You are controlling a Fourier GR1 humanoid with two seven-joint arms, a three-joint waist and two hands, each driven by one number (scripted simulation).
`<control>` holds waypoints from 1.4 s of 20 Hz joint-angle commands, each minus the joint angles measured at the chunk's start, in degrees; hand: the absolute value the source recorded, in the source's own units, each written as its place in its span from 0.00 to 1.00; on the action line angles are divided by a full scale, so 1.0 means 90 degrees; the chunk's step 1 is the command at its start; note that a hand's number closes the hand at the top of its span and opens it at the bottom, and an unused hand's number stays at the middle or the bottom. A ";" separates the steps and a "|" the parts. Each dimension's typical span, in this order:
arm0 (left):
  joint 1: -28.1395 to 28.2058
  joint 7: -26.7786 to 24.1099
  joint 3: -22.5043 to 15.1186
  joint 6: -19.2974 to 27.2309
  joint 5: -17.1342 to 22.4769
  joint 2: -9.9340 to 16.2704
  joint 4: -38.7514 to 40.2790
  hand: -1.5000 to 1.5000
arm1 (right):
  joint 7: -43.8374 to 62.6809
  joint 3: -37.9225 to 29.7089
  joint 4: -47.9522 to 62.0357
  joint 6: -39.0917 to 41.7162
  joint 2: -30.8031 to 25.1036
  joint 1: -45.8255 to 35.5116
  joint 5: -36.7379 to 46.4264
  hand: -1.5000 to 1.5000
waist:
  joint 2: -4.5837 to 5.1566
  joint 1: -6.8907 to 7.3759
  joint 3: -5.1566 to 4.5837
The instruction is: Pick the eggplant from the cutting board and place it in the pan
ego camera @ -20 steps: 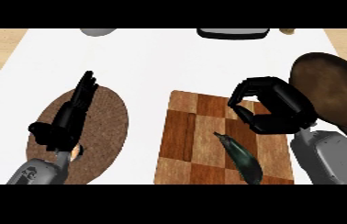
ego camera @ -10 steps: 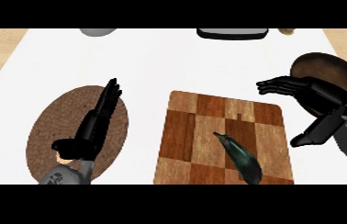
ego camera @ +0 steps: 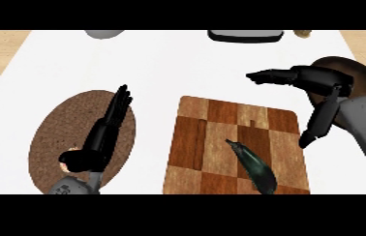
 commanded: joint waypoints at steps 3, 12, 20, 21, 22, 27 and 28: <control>0.0082 -0.0282 0.0027 -0.0127 -0.0076 -0.0103 0.0268 0.50 | -0.0274 0.1136 -0.0408 0.0276 0.0245 -0.0436 0.1373 0.00 | 0.0006 0.0018 -0.0004; -0.0058 0.0202 0.0278 -0.0153 -0.0108 -0.0059 -0.0060 0.50 | -0.0889 0.2524 -0.0995 -0.0147 0.0195 -0.0224 0.3127 0.00 | -0.0018 -0.0076 -0.0002; 0.0072 0.0423 0.0491 -0.0282 -0.0466 -0.0223 -0.0128 0.50 | -0.0765 0.2415 -0.1098 -0.0019 0.0488 0.0277 0.3636 0.00 | -0.0036 -0.0145 -0.0006; 0.0316 0.0207 0.0325 -0.0177 -0.0547 -0.0423 -0.0180 0.50 | -0.1303 0.2497 -0.1358 -0.0336 -0.0013 0.0709 0.3810 0.00 | -0.0038 -0.0160 -0.0005; 0.0626 0.0050 0.0443 -0.0353 -0.0523 -0.0207 -0.0329 0.50 | -0.1313 0.2453 -0.0711 -0.0383 0.0486 0.0272 0.3945 0.00 | -0.0030 -0.0103 -0.0005; 0.0502 0.0387 0.0611 -0.0517 -0.0545 -0.0347 -0.0489 0.50 | -0.0952 0.2257 -0.0700 -0.0349 0.0809 0.0521 0.4041 0.00 | -0.0036 -0.0128 -0.0005; 0.0267 0.0272 0.0638 -0.0349 -0.0665 -0.0535 -0.0207 0.50 | -0.1232 0.1951 -0.1049 0.0078 0.0175 0.0456 0.3725 0.00 | -0.0039 -0.0164 -0.0007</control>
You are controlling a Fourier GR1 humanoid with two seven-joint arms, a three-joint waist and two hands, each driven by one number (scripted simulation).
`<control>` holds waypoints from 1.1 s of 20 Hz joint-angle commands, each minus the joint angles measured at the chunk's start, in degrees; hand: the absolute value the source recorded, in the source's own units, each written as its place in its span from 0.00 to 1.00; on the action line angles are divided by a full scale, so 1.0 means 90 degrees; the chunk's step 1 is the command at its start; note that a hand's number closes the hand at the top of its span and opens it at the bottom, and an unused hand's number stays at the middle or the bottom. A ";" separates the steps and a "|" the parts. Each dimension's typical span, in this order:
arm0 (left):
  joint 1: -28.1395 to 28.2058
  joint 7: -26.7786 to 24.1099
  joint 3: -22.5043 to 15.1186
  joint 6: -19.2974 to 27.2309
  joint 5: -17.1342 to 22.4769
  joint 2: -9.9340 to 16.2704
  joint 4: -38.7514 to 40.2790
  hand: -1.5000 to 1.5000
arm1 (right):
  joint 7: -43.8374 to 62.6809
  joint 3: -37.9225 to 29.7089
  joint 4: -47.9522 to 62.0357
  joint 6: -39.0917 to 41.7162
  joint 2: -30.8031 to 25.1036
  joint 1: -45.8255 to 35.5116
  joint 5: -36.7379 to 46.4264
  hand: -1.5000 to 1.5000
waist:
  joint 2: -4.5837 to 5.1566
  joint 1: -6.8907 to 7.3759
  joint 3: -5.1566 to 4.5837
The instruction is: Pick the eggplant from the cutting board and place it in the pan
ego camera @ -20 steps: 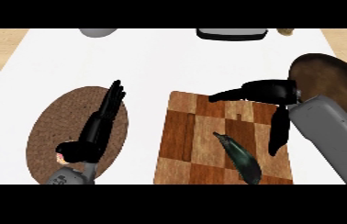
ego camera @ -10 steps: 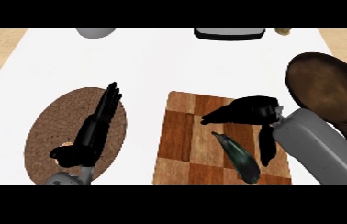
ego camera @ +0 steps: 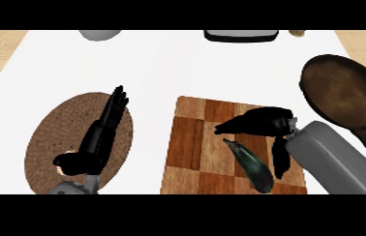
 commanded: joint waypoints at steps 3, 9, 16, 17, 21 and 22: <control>0.0001 0.0090 0.0151 -0.0178 -0.0074 -0.0126 -0.0063 0.50 | -0.0813 0.0000 0.1080 -0.0055 0.0487 -0.0198 0.0469 0.00 | 0.0014 0.0043 0.0001; 0.0108 0.0099 0.0348 -0.0379 -0.0210 -0.0123 -0.0058 0.50 | -0.0458 0.0166 0.1082 -0.0424 0.0974 0.0234 0.0948 0.00 | 0.0007 0.0014 0.0000; -0.0124 0.0444 0.0433 -0.0265 -0.0261 -0.0245 -0.0205 0.50 | -0.1171 0.0916 0.0889 -0.0454 0.0441 0.0513 0.1397 1.00 | 0.0009 0.0018 0.0004; 0.0162 0.0221 0.0277 -0.0420 -0.0326 -0.0191 -0.0179 0.50 | -0.1546 0.0930 0.1147 -0.0547 0.0406 0.0111 0.1487 1.00 | 0.0026 0.0103 0.0004; 0.0201 -0.0078 0.0275 -0.0479 -0.0361 -0.0375 0.0095 0.50 | -0.1597 0.1057 0.1410 -0.1257 0.0595 0.0216 0.1849 1.00 | 0.0026 0.0064 0.0001; -0.0028 0.0126 0.0324 -0.0382 -0.0434 -0.0371 0.0097 0.50 | -0.1383 0.1152 0.1117 -0.1217 0.0729 0.0403 0.1847 1.00 | 0.0012 0.0014 0.0001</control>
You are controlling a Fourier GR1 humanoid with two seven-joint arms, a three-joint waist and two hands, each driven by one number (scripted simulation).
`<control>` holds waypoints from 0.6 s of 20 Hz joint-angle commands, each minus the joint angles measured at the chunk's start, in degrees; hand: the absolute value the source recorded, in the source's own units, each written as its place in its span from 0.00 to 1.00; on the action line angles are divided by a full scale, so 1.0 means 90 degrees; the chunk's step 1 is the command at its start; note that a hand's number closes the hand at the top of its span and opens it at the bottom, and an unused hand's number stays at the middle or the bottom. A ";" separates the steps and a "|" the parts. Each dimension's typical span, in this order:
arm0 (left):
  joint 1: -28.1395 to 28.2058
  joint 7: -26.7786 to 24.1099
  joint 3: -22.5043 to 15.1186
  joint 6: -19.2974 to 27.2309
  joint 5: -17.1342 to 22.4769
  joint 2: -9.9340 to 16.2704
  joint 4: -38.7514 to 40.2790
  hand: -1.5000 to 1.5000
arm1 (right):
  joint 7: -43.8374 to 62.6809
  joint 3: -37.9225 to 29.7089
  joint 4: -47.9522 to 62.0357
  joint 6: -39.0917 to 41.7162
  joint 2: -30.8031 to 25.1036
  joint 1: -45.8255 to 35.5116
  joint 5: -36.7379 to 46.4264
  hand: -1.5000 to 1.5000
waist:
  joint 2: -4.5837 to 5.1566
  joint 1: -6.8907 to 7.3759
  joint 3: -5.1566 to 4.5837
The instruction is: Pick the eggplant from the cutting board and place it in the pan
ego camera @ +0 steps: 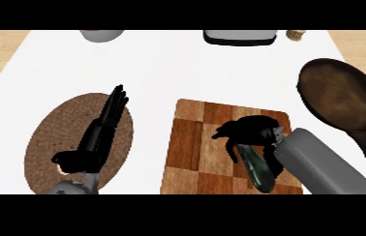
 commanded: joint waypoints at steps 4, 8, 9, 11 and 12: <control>-0.0012 0.0224 0.0152 -0.0009 0.0011 0.0009 -0.0228 0.50 | -0.0572 0.0368 0.0454 -0.0260 0.0280 0.0214 0.0380 1.00 | 0.0152 0.0017 0.0104; 0.0155 -0.0061 0.0117 -0.0057 -0.0149 -0.0042 -0.0073 0.50 | -0.0714 -0.0052 0.0636 -0.0841 0.0517 0.0196 0.0394 1.00 | 0.0152 -0.0003 0.0102; 0.0141 0.0046 0.0151 0.0020 -0.0154 -0.0102 -0.0165 0.50 | -0.0929 -0.0288 0.0341 -0.0922 0.0124 0.0362 0.0326 1.00 | 0.0140 -0.0039 0.0102; 0.0006 -0.0010 0.0230 -0.0124 -0.0079 -0.0128 0.0048 0.50 | -0.0741 -0.0743 0.0467 -0.0922 0.0436 0.0139 0.0094 1.00 | 0.0147 -0.0040 0.0101; 0.0111 0.0199 0.0277 -0.0144 -0.0043 0.0001 -0.0261 0.50 | -0.0656 -0.0855 0.0525 -0.1378 0.0566 0.0205 0.0208 1.00 | 0.0143 -0.0018 0.0104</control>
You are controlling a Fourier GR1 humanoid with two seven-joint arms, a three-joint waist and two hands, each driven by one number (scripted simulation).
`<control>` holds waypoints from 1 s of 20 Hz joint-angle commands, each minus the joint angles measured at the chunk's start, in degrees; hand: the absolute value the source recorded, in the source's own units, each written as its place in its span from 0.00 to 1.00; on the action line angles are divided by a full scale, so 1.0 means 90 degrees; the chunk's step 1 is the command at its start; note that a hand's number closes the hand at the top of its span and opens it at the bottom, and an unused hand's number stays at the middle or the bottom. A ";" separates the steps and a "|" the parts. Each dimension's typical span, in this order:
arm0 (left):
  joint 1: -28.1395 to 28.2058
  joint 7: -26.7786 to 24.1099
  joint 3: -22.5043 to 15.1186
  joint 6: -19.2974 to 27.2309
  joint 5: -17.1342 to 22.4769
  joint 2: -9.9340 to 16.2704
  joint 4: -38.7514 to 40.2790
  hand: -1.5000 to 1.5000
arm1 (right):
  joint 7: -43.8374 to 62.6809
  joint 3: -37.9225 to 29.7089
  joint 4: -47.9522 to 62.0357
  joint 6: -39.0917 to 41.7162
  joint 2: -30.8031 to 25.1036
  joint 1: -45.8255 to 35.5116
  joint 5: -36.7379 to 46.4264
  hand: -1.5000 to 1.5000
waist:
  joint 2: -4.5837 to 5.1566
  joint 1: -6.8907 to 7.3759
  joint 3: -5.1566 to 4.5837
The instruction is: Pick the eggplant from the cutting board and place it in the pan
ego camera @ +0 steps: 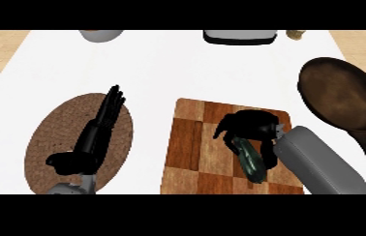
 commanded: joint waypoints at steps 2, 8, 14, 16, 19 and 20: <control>0.0112 -0.0135 0.0066 0.0022 -0.0036 0.0013 0.0043 0.50 | 0.1793 -0.1272 0.0398 -0.0653 0.0359 0.0050 -0.0217 1.00 | 0.0074 -0.0144 0.0061; 0.0307 -0.0106 0.0283 0.0071 0.0041 0.0142 0.0113 0.50 | 0.4720 -0.2937 0.0435 -0.2656 0.0385 -0.0095 0.0057 1.00 | -0.0090 -0.0578 0.0033; 0.0197 0.0029 0.0169 0.0077 0.0020 0.0055 -0.0065 0.50 | 0.7029 -0.3097 -0.0831 -0.4372 0.1219 -0.0359 0.1045 1.00 | -0.0073 -0.0389 0.0048; 0.0048 0.0014 0.0034 0.0090 -0.0043 -0.0115 0.0055 0.50 | 0.7692 -0.3106 -0.1053 -0.4762 0.1432 -0.0367 0.1471 1.00 | 0.0026 -0.0274 0.0056; 0.0230 -0.0092 -0.0072 0.0205 -0.0203 -0.0208 0.0058 0.50 | 0.8702 -0.3044 -0.1780 -0.4822 0.1724 -0.0224 0.1941 1.00 | 0.0043 -0.0203 0.0058; 0.0190 0.0037 0.0220 -0.0070 0.0037 0.0114 -0.0107 0.50 | 0.8702 -0.3239 -0.1911 -0.4938 0.1517 0.0048 0.1974 1.00 | 0.0059 -0.0169 0.0062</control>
